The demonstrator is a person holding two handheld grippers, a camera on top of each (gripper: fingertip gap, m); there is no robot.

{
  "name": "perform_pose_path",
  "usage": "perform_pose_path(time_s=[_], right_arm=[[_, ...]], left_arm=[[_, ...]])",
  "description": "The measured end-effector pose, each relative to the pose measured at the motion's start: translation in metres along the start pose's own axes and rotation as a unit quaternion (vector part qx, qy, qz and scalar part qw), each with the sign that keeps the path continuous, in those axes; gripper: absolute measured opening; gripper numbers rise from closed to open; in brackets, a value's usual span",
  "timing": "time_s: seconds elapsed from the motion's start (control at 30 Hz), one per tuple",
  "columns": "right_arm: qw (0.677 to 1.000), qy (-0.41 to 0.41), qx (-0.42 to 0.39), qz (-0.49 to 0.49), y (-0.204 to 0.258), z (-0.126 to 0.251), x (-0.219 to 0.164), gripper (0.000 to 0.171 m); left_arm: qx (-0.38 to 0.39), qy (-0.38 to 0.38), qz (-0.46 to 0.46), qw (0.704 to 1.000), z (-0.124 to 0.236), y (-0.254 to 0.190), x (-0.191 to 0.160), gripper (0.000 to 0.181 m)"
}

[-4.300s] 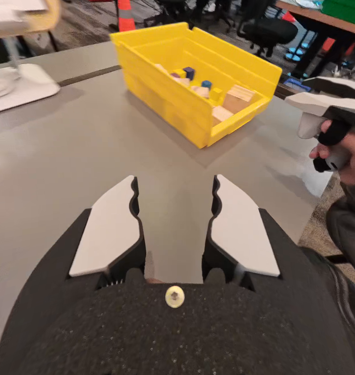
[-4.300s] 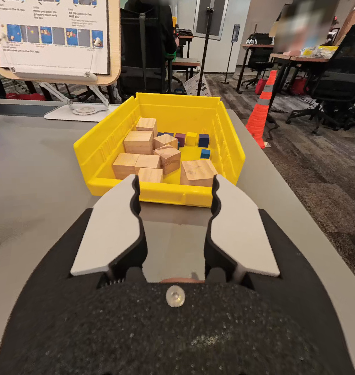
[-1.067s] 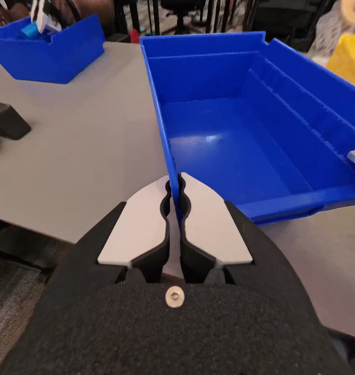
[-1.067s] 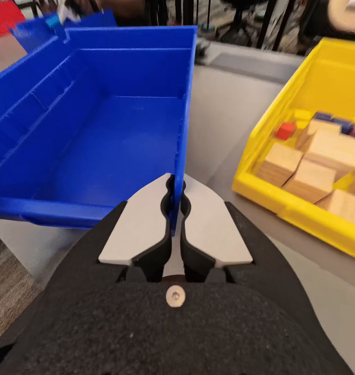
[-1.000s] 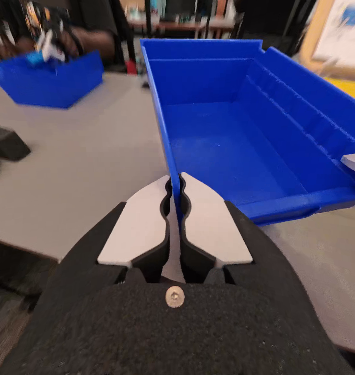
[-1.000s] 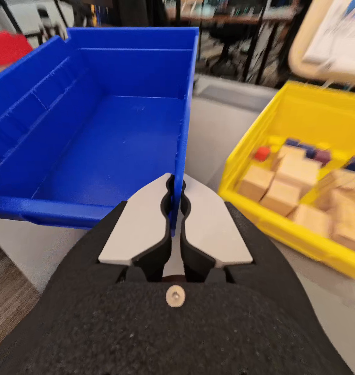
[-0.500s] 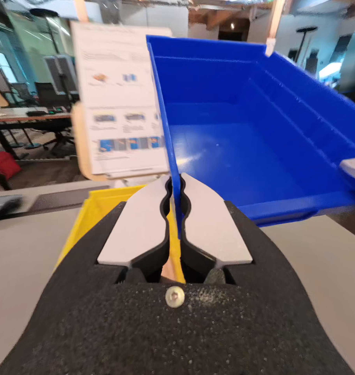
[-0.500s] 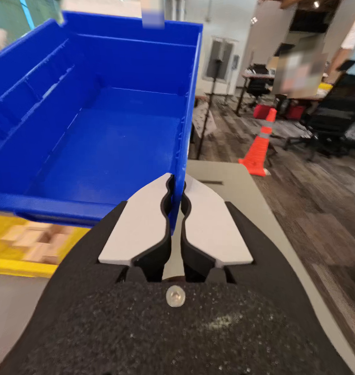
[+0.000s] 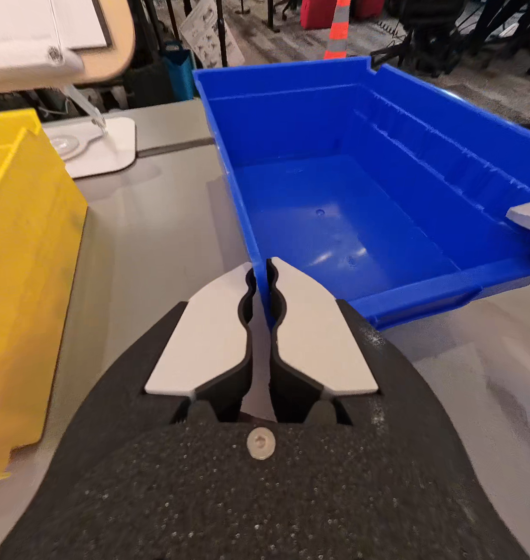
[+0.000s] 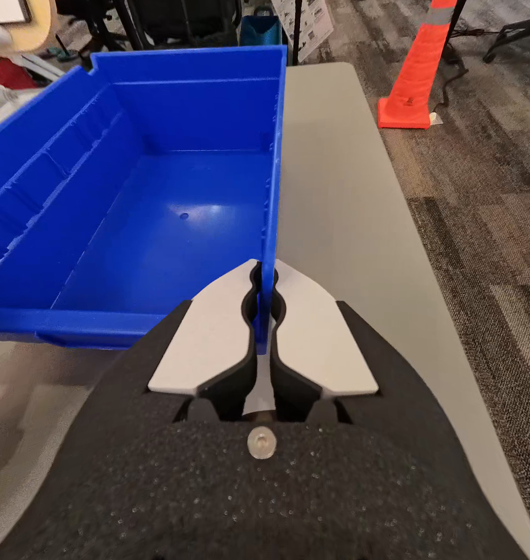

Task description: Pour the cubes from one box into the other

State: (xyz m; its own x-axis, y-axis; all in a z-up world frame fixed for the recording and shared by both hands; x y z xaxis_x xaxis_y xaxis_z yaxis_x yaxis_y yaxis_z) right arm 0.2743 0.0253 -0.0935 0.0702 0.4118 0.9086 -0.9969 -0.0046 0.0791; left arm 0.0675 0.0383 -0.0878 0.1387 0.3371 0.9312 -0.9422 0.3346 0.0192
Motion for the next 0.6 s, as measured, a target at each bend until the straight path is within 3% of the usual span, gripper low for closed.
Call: perform_pose_path(time_s=[0.13,0.27,0.33,0.47,0.6], right_arm=[[1.0,-0.008,-0.003,0.018,0.005,-0.009,-0.01,0.002],[0.999,-0.003,-0.005,-0.044,0.0,-0.011,-0.013,0.007],[0.999,0.006,0.0,-0.049,-0.001,-0.008,-0.011,0.047],[0.997,-0.076,-0.007,-0.018,-0.001,0.027,0.029,0.053],[0.989,-0.14,0.037,0.005,0.038,0.058,0.065,0.058]], left_arm=[[-0.017,-0.005,0.017,1.0,-0.003,0.006,-0.02,0.009],[-0.059,0.001,0.013,0.998,0.0,0.0,-0.02,0.016],[-0.092,0.001,0.026,0.995,0.01,-0.002,-0.015,0.031],[-0.19,-0.034,-0.008,0.981,0.075,0.016,0.016,0.048],[-0.162,-0.073,-0.038,0.983,0.135,0.107,0.033,0.044]])
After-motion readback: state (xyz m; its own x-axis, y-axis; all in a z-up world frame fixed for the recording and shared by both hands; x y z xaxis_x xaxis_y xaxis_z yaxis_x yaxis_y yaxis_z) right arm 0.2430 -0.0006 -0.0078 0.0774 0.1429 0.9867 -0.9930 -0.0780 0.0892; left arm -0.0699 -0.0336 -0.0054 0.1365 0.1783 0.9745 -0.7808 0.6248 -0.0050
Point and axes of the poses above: each gripper's, where its closed fingertips meet, z back along the fingers, x out of its top, y = z × x across the jaws, the point moved 5 cm from there along z, back along the fingers, and after that the axes turned 3 degrees about -y, right-handed, at the moved point
